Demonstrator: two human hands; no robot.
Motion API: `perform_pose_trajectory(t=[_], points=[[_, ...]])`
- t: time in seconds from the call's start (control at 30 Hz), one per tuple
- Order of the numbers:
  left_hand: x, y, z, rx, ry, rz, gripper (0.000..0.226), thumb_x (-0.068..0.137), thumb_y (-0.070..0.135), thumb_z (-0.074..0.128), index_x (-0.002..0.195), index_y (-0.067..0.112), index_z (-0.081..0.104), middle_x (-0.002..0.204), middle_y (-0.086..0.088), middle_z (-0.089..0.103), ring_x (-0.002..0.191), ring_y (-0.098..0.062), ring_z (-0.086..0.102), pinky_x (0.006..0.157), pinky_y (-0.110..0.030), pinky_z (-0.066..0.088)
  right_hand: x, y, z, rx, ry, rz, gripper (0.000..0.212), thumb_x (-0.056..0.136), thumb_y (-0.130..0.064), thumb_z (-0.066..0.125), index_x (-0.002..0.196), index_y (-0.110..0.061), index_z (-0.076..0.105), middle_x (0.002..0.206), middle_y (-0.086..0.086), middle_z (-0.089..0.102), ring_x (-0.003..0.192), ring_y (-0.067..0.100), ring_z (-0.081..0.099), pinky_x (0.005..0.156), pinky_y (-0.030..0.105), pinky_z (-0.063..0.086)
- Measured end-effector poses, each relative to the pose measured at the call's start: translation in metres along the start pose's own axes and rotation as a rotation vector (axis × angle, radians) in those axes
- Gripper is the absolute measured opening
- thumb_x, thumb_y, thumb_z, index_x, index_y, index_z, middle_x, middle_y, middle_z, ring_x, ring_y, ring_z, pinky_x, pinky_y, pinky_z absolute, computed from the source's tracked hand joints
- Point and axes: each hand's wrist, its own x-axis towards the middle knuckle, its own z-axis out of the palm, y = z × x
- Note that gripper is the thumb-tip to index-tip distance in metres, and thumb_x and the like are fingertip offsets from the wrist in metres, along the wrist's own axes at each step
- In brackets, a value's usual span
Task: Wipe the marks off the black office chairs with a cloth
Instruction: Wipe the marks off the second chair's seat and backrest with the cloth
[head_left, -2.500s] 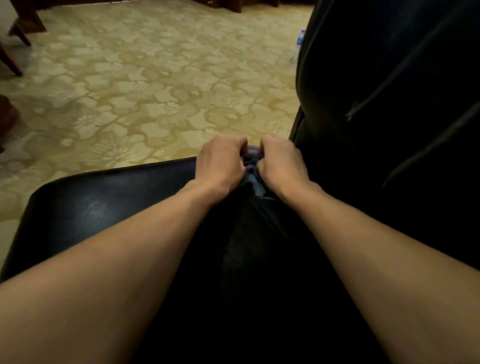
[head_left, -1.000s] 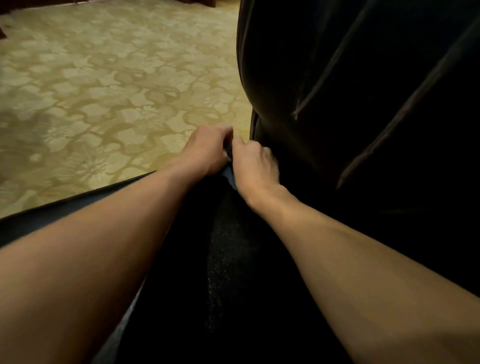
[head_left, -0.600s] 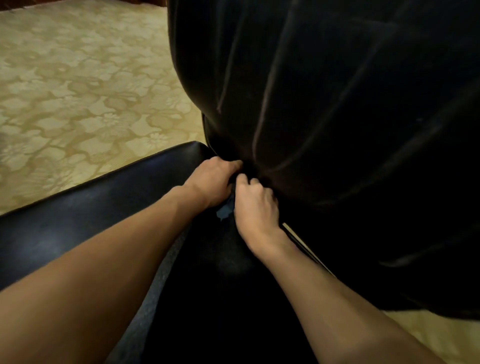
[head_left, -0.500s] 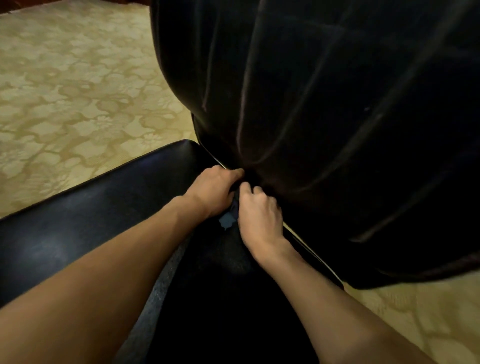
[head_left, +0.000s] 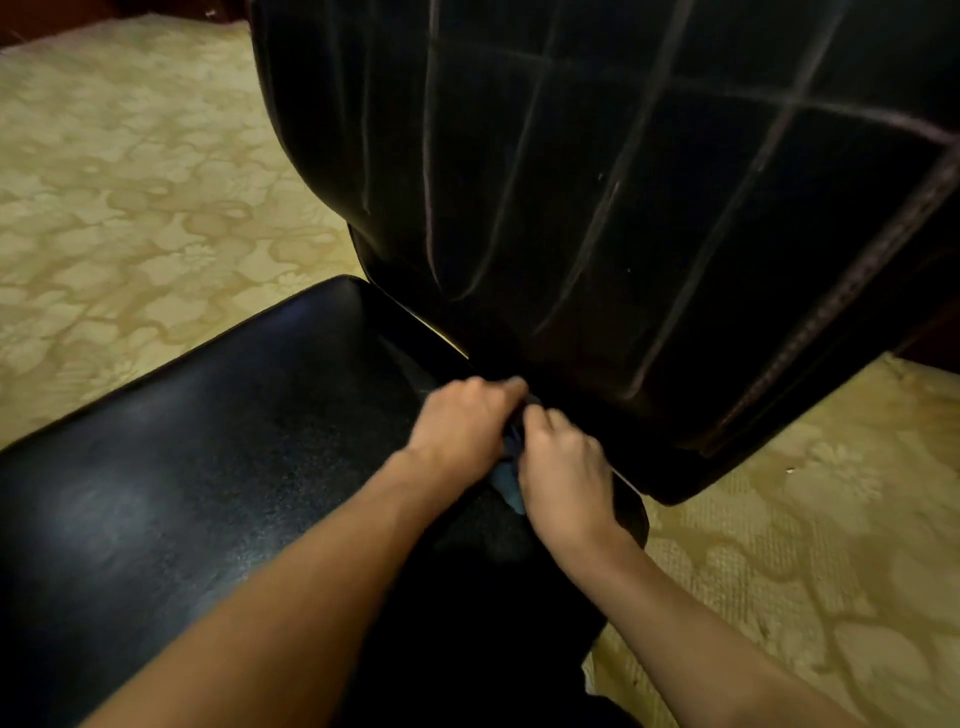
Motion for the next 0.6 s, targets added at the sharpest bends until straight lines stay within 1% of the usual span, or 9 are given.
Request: perform_pose_trajectory(t=[0.1, 0.17, 0.23, 0.27, 0.3, 0.4, 0.47, 0.53, 0.6], points=[[0.014, -0.044, -0.005, 0.044, 0.105, -0.122, 0.031, 0.088, 0.025, 0.064, 0.116, 0.022, 0.051, 0.105, -0.015, 0.067, 0.102, -0.041, 0.064, 0.078, -0.046, 0.051, 0.042, -0.038, 0.015, 0.068, 0.026, -0.024, 0.023, 0.069, -0.010, 0.081, 0.087, -0.013, 0.067, 0.072, 0.005, 0.066, 0.057, 0.026, 0.066, 0.044, 0.028, 0.048], [0.022, -0.064, -0.004, 0.034, 0.192, -0.166, 0.023, 0.091, 0.026, 0.062, 0.111, 0.018, 0.054, 0.100, -0.018, 0.067, 0.096, -0.044, 0.064, 0.074, -0.047, 0.051, 0.063, -0.059, 0.020, 0.091, 0.012, -0.024, 0.016, 0.082, -0.012, 0.071, 0.097, -0.012, 0.067, 0.083, 0.007, 0.069, 0.069, 0.026, 0.069, 0.052, 0.031, 0.051], [0.029, -0.070, -0.001, 0.012, 0.254, -0.179, 0.014, 0.094, 0.022, 0.057, 0.105, 0.014, 0.055, 0.093, -0.019, 0.067, 0.090, -0.046, 0.064, 0.067, -0.046, 0.048, 0.072, -0.064, 0.023, 0.087, -0.025, -0.064, 0.023, 0.095, -0.009, 0.050, 0.115, -0.009, 0.061, 0.101, 0.010, 0.068, 0.087, 0.029, 0.069, 0.065, 0.036, 0.053], [0.030, -0.070, 0.002, -0.006, 0.276, -0.176, 0.011, 0.093, 0.019, 0.057, 0.101, 0.013, 0.055, 0.089, -0.019, 0.067, 0.087, -0.046, 0.063, 0.064, -0.045, 0.045, 0.073, -0.061, 0.021, 0.094, -0.039, -0.090, 0.027, 0.097, -0.008, 0.045, 0.121, -0.008, 0.058, 0.107, 0.011, 0.066, 0.092, 0.030, 0.068, 0.069, 0.037, 0.053], [0.029, -0.069, 0.004, -0.028, 0.291, -0.166, 0.010, 0.090, 0.017, 0.060, 0.098, 0.012, 0.055, 0.085, -0.018, 0.066, 0.084, -0.046, 0.063, 0.062, -0.043, 0.043, 0.072, -0.055, 0.019, 0.109, -0.035, -0.108, 0.029, 0.098, -0.009, 0.044, 0.125, -0.009, 0.055, 0.110, 0.011, 0.065, 0.095, 0.031, 0.067, 0.070, 0.038, 0.052], [0.026, -0.056, 0.010, -0.079, 0.269, -0.107, 0.017, 0.080, 0.010, 0.066, 0.093, 0.013, 0.054, 0.077, -0.017, 0.064, 0.077, -0.045, 0.063, 0.059, -0.043, 0.046, 0.064, -0.031, 0.011, 0.152, -0.031, -0.108, 0.028, 0.097, -0.014, 0.050, 0.125, -0.011, 0.054, 0.110, 0.010, 0.066, 0.095, 0.032, 0.067, 0.071, 0.039, 0.052], [0.025, -0.036, 0.013, -0.116, 0.240, -0.072, 0.020, 0.077, 0.008, 0.068, 0.091, 0.013, 0.055, 0.075, -0.018, 0.064, 0.074, -0.046, 0.063, 0.058, -0.045, 0.048, 0.050, -0.014, 0.007, 0.172, -0.055, -0.056, 0.025, 0.096, -0.015, 0.053, 0.121, -0.013, 0.056, 0.108, 0.009, 0.066, 0.093, 0.033, 0.067, 0.071, 0.039, 0.052], [0.020, -0.008, 0.016, -0.155, 0.210, -0.011, 0.019, 0.076, 0.008, 0.067, 0.091, 0.013, 0.057, 0.074, -0.019, 0.065, 0.072, -0.046, 0.064, 0.058, -0.046, 0.051, 0.029, 0.007, 0.000, 0.163, -0.047, 0.012, 0.024, 0.090, -0.013, 0.062, 0.115, -0.014, 0.060, 0.100, 0.008, 0.068, 0.084, 0.031, 0.069, 0.067, 0.038, 0.053], [0.011, 0.021, 0.019, -0.190, 0.188, 0.052, 0.017, 0.077, 0.007, 0.064, 0.092, 0.012, 0.060, 0.075, -0.019, 0.068, 0.071, -0.045, 0.065, 0.059, -0.047, 0.053, 0.004, 0.030, -0.006, 0.150, -0.010, 0.064, 0.029, 0.077, -0.011, 0.074, 0.105, -0.013, 0.066, 0.085, 0.006, 0.069, 0.067, 0.029, 0.069, 0.055, 0.034, 0.053]])
